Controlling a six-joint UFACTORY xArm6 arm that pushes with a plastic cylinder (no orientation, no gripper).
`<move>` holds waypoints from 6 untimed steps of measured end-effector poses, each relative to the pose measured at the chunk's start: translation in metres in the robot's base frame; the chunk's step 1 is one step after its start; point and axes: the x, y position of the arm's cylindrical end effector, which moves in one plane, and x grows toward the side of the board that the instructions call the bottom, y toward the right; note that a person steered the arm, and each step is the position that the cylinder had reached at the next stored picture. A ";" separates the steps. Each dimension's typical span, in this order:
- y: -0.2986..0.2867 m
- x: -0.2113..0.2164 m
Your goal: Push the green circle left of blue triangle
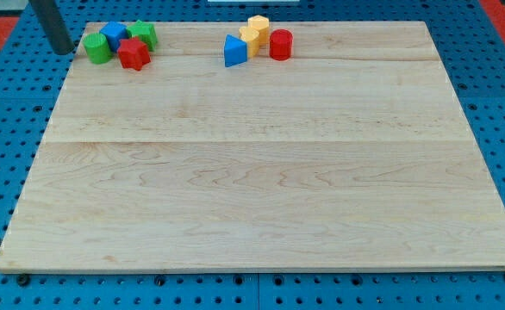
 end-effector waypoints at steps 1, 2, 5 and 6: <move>0.091 0.001; 0.159 0.022; 0.303 0.073; 0.388 0.086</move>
